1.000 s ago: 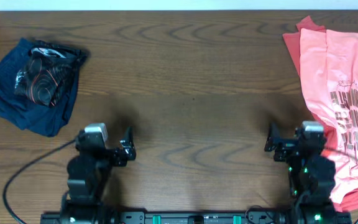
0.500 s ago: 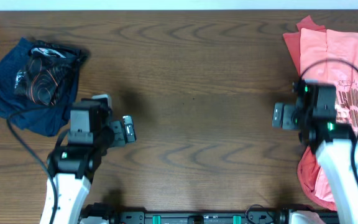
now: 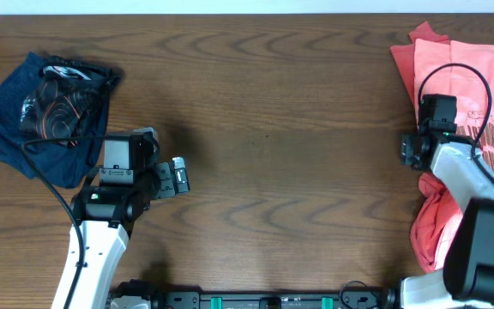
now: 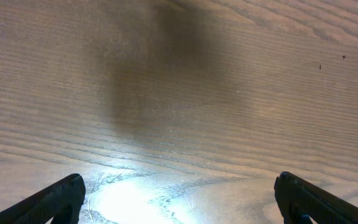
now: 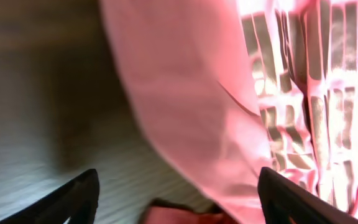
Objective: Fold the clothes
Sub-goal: 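Reach the right gripper into the coral shirt pile and grasp the top shirt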
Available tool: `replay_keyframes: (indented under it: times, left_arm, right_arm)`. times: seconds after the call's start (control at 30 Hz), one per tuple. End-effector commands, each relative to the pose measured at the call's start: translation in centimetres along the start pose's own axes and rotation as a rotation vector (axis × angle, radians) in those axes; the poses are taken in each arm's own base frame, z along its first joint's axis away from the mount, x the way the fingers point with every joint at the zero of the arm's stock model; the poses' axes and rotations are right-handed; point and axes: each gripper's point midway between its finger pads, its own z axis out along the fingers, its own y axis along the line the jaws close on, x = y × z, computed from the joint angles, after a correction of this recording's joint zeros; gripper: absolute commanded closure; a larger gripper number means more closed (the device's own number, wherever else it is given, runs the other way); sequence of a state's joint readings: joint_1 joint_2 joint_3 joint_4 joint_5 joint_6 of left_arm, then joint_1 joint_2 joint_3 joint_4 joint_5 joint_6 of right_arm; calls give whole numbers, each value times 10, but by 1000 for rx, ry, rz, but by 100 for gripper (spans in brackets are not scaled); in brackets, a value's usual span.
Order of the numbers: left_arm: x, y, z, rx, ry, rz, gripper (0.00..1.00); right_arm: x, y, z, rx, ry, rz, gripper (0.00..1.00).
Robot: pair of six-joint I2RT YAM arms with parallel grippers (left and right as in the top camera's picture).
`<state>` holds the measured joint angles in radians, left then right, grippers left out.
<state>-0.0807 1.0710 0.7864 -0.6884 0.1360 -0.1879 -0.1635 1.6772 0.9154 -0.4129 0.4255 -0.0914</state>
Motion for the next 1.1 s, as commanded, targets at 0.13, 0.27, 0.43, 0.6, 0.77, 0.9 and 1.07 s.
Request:
replay_keyframes:
  times: [0.13,0.27,0.43,0.6,0.77,0.9,1.07]
  left_arm:
    - [-6,-5,-5,16,-14,-8,2]
    - [-6,-5,-5,16,-14,-8,2]
    - [-6,-5,-5,16,-14,-8,2]
    - [-6,-5,-5,16,-14,-8,2]
    - [-6,-5,-5,16,-14,-8,2]
    - [-6,-5,-5,16,-14,-8,2]
    - [-6,-5,-5,16,-14,-8,2]
  right_arm:
    - [-5,-26,8,84,-3,37,45]
    - [-5,-27,8,84,-3,56,97]
    - [-6,-25,8,75,-9,64,56]
    - [-7,-10,9,-11,-13,59,36]
    - [-4,-12,11,-8,-2,62,38]
    - [2,-16,17,-4,20,74,38]
    - [10,-21,25,-5,51,87,47]
